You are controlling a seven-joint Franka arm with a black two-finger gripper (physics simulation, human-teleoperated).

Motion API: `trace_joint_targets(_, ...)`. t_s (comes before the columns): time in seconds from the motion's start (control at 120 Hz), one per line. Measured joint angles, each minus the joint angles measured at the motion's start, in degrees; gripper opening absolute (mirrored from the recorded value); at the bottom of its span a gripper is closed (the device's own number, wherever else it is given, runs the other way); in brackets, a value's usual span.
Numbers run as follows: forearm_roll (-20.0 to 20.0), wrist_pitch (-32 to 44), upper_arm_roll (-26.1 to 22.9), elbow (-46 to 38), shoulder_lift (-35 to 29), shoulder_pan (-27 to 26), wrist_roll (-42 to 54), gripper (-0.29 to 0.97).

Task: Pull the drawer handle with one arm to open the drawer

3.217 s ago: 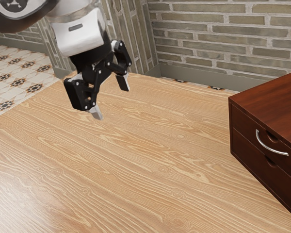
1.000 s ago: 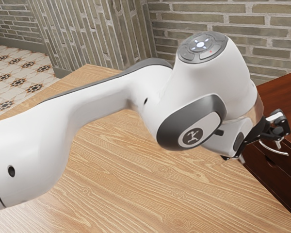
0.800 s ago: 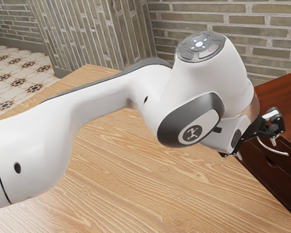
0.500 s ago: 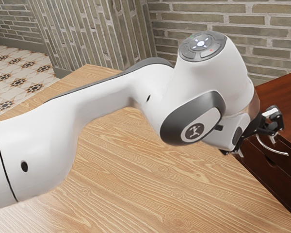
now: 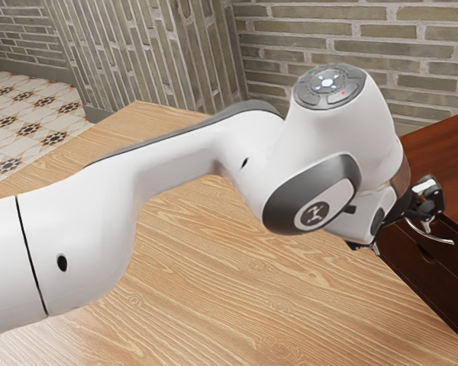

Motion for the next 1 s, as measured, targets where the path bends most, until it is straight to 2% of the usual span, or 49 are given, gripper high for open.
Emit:
trace_joint_targets(0.058, 0.01, -0.02, 0.01, 0.0, 0.06, 0.0, -0.08, 0.61)
trace_joint_targets(0.175, -0.01, 0.05, -0.35, -0.01, 0.26, 1.48, -0.17, 0.48)
trace_joint_targets(0.508, 0.02, 0.08, -0.48, -1.01, -0.63, 1.6, -0.4, 0.45)
trace_joint_targets(0.758, 0.25, 0.58, -0.45, -6.72, -4.3, 1.46, -0.52, 0.48)
trace_joint_targets(1.0, 0.46, 1.82, -0.45, -12.19, -9.49, 1.41, -0.61, 0.43)
